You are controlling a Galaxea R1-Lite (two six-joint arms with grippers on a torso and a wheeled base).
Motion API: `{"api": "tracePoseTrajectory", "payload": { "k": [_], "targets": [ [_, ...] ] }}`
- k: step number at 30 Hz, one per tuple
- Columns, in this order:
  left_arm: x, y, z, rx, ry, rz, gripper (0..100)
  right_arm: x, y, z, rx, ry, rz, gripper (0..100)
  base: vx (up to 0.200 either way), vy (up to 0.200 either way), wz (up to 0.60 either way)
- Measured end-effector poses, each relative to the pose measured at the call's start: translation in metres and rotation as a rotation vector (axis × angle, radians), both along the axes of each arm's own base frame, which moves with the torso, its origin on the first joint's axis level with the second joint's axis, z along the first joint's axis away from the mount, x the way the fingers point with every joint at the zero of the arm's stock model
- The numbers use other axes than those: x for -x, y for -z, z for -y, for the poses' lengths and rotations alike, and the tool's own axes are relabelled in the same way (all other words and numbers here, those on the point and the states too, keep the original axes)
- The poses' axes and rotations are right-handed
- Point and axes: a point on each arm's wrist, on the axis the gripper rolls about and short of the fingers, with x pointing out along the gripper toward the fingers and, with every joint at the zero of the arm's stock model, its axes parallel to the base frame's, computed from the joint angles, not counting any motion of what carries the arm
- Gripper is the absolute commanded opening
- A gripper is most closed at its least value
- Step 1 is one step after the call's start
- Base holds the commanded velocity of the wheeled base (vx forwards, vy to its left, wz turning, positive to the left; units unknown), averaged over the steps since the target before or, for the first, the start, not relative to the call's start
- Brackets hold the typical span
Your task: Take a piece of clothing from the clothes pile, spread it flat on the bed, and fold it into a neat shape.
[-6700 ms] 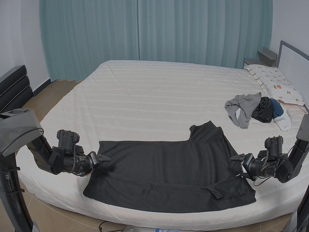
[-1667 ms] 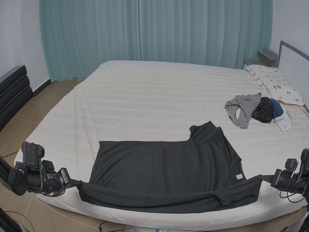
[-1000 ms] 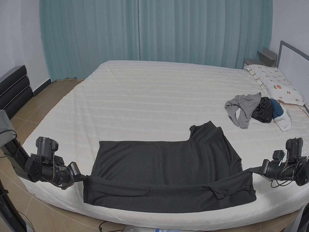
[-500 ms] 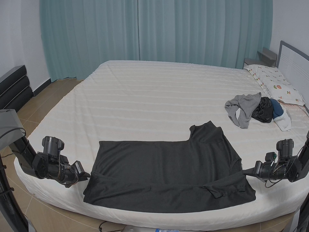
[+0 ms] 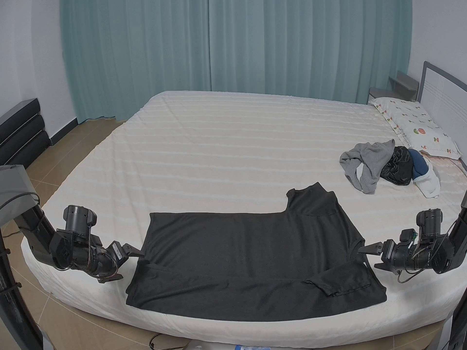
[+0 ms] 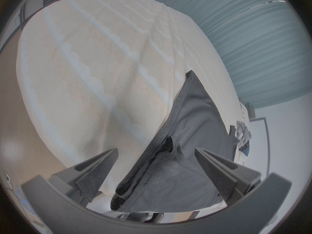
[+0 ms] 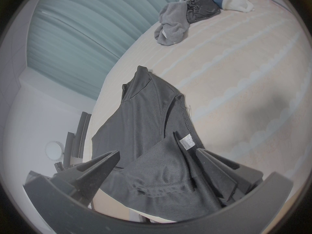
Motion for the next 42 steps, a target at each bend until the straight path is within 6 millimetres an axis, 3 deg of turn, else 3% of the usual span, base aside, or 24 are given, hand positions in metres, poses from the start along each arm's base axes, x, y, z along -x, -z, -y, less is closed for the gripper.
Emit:
{"api": "tracePoseTrajectory", "payload": {
  "k": [17, 26, 42],
  "targets": [
    [-0.012, -0.021, -0.003, 0.023, -0.041, 0.082, 100, 0.004, 0.002, -0.005, -0.038, 0.003, -0.014, 100, 0.035, 0.0, 0.0],
    [-0.045, -0.035, -0.003, 0.024, -0.03, 0.185, 100, 0.004, 0.002, -0.006, -0.04, 0.0, -0.016, 100, 0.0, 0.0, 0.0],
    [-0.127, -0.024, 0.014, 0.007, 0.044, 0.322, 100, 0.004, 0.005, -0.008, -0.04, -0.009, -0.027, 100, 0.0, 0.0, 0.0]
  ]
}}
